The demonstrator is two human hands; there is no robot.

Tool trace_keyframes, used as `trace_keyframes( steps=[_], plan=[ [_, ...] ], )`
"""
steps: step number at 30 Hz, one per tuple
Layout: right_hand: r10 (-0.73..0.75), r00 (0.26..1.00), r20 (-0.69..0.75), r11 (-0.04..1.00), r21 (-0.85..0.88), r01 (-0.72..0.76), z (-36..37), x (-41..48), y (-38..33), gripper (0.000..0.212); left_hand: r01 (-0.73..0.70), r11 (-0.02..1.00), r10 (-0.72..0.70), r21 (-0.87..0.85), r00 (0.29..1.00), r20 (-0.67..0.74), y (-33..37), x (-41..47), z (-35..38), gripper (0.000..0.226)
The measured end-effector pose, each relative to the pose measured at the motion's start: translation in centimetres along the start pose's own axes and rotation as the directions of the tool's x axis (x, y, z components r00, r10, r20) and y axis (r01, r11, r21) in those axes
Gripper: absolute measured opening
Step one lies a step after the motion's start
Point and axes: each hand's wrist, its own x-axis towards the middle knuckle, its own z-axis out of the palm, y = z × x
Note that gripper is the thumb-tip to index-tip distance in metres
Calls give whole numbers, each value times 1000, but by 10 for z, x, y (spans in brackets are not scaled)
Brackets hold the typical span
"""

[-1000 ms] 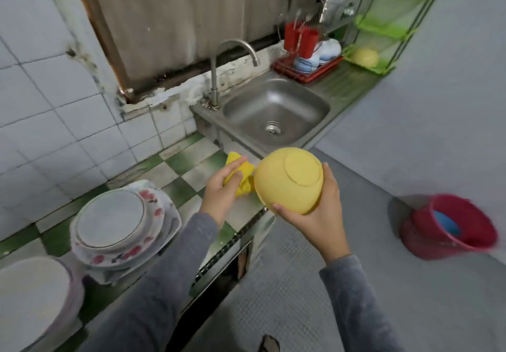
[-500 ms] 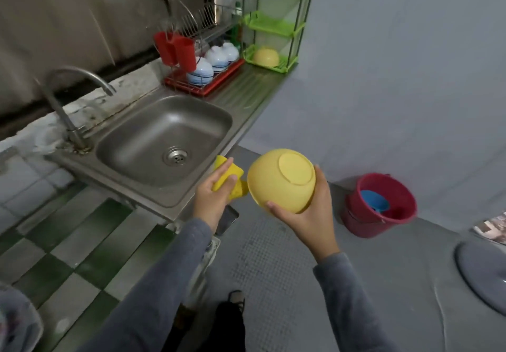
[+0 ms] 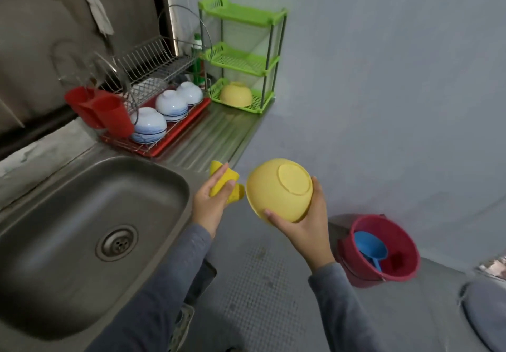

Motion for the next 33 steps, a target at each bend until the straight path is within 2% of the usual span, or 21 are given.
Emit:
trace_keyframes(
  steps=[6, 14, 17, 21, 24, 29, 33],
  plan=[
    [-6, 999, 53, 999, 38, 4, 18, 93, 27, 127, 2, 999, -2, 49, 1000, -8, -8, 83, 35, 44],
    [-39, 978, 207, 998, 50, 29, 39, 228, 67, 130, 31, 999, -29, 12, 987, -157, -26, 185, 78, 40],
    [-68, 956, 285, 996, 68, 51, 46, 280, 73, 124, 58, 998, -63, -28, 957, -284, -20, 214, 95, 40],
    [-93, 919, 384, 993, 98, 59, 61, 335, 78, 121, 38, 994, -73, -99, 922, -380, -19, 249, 106, 39],
    [-129, 893, 432, 990, 111, 90, 78, 359, 78, 112, 24, 997, -53, -67, 877, -478, -20, 267, 109, 37],
    [-123, 866, 484, 991, 109, 80, 119, 387, 75, 126, 23, 998, -55, -62, 807, -588, -27, 293, 94, 39],
    [-114, 878, 465, 991, 115, 68, 157, 410, 65, 130, 7, 1000, -21, -24, 795, -607, -25, 315, 77, 38]
  ],
)
